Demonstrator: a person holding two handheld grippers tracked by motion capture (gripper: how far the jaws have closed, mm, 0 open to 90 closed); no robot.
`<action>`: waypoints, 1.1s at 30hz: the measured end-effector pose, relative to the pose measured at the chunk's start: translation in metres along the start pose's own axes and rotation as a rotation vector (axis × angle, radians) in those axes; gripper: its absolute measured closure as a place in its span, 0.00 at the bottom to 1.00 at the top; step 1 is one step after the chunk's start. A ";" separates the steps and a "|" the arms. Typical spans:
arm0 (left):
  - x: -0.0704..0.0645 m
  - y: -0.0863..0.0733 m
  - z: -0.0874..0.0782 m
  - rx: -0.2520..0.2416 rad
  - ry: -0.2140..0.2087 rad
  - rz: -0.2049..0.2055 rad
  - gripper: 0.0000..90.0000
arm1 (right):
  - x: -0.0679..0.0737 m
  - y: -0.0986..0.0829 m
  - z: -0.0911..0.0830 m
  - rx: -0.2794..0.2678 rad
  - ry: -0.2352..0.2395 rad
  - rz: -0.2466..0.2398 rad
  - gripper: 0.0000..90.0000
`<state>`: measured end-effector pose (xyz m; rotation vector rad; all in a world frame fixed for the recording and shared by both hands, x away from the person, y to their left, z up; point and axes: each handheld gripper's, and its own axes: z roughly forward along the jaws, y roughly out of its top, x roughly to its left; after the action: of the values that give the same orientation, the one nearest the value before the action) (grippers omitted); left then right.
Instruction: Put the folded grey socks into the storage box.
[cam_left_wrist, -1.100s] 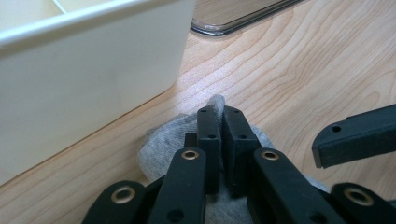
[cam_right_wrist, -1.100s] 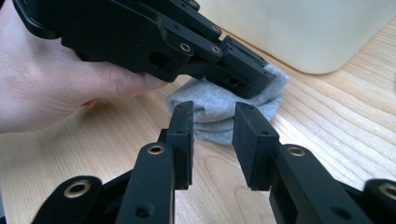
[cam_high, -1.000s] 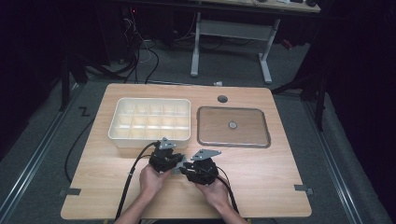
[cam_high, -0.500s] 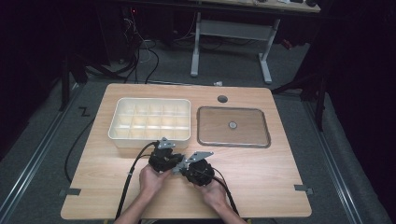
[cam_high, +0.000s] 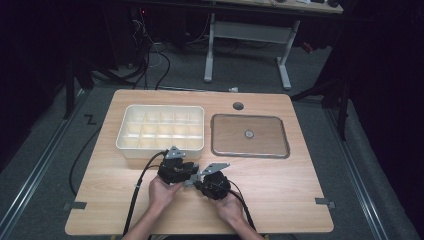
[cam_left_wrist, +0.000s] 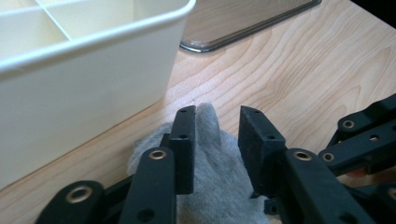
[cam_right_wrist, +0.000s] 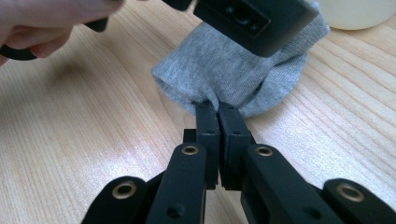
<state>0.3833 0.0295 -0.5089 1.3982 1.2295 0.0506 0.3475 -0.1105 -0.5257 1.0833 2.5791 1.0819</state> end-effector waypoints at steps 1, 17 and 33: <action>0.000 0.001 -0.001 -0.006 -0.001 0.001 0.73 | 0.000 0.000 0.000 0.001 0.000 0.000 0.99; 0.013 -0.005 -0.020 -0.032 0.091 -0.105 0.59 | 0.001 0.002 -0.001 0.005 0.003 -0.006 0.98; 0.014 -0.010 -0.016 -0.033 0.124 -0.083 0.58 | -0.009 0.013 -0.033 -0.102 -0.013 0.080 0.81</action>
<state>0.3728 0.0470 -0.5207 1.3296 1.3827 0.1011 0.3487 -0.1291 -0.4944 1.1737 2.4595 1.2055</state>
